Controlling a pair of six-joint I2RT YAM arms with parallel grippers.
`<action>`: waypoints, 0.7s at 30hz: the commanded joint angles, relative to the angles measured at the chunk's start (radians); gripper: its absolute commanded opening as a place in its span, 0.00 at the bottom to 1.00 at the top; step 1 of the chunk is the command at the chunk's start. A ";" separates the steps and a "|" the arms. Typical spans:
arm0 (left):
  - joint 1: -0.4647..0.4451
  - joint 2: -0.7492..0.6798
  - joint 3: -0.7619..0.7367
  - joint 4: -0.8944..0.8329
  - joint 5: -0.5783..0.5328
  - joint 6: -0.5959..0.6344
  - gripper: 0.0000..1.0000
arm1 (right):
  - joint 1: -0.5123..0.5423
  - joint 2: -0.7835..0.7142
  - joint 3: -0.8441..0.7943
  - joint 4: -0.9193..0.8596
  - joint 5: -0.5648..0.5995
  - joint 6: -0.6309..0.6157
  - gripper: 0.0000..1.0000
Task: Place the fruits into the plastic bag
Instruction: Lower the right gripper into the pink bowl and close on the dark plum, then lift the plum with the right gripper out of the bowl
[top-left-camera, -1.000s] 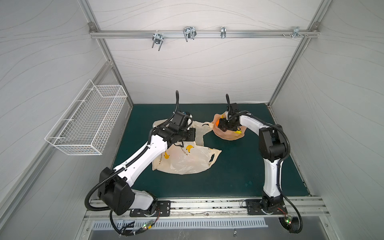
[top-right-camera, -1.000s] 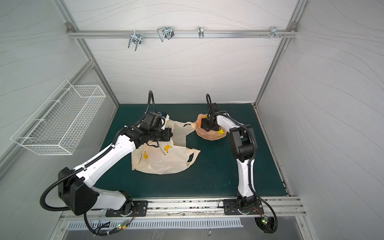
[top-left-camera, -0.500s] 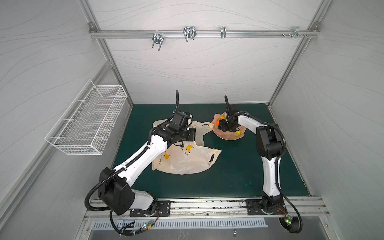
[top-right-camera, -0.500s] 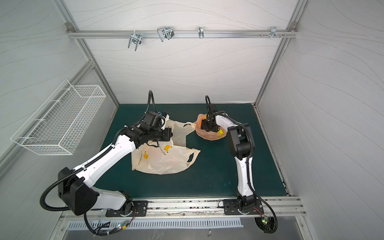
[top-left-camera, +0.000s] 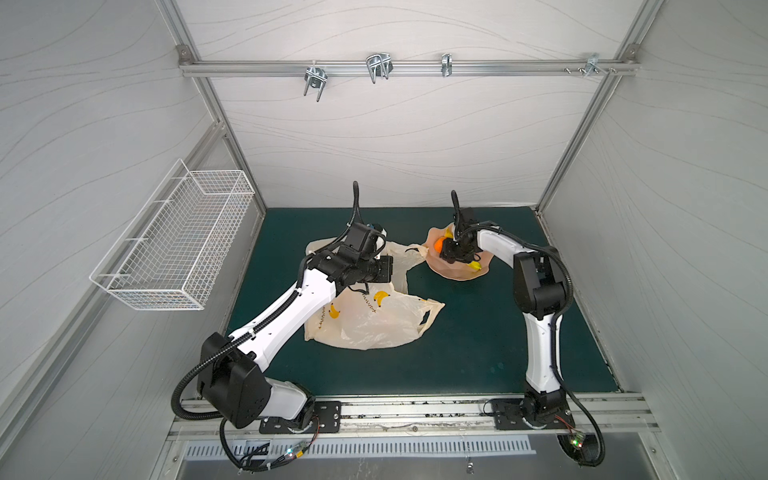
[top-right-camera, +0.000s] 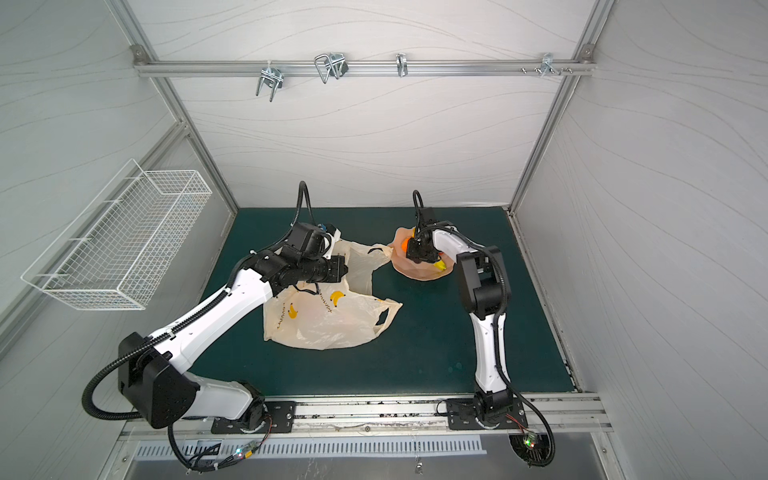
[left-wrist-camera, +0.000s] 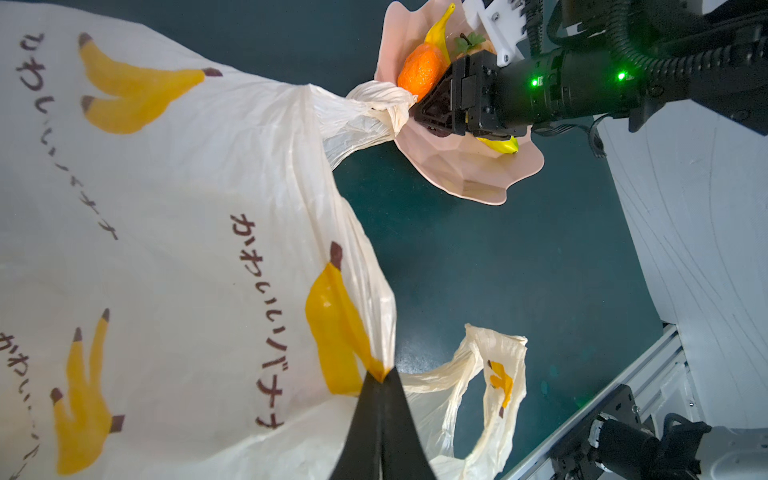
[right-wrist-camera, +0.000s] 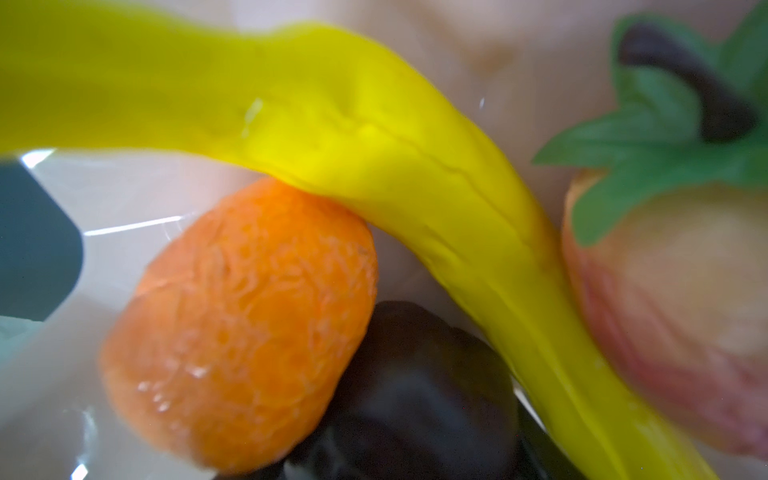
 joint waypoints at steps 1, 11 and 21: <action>-0.011 -0.001 0.017 0.059 0.007 -0.025 0.00 | -0.013 -0.045 -0.028 -0.051 0.021 -0.034 0.54; -0.020 -0.035 -0.017 0.070 -0.012 -0.030 0.00 | -0.016 -0.071 -0.045 -0.079 -0.006 -0.012 0.50; -0.021 -0.048 -0.021 0.076 -0.021 -0.035 0.00 | -0.015 -0.166 -0.111 -0.103 -0.008 -0.004 0.50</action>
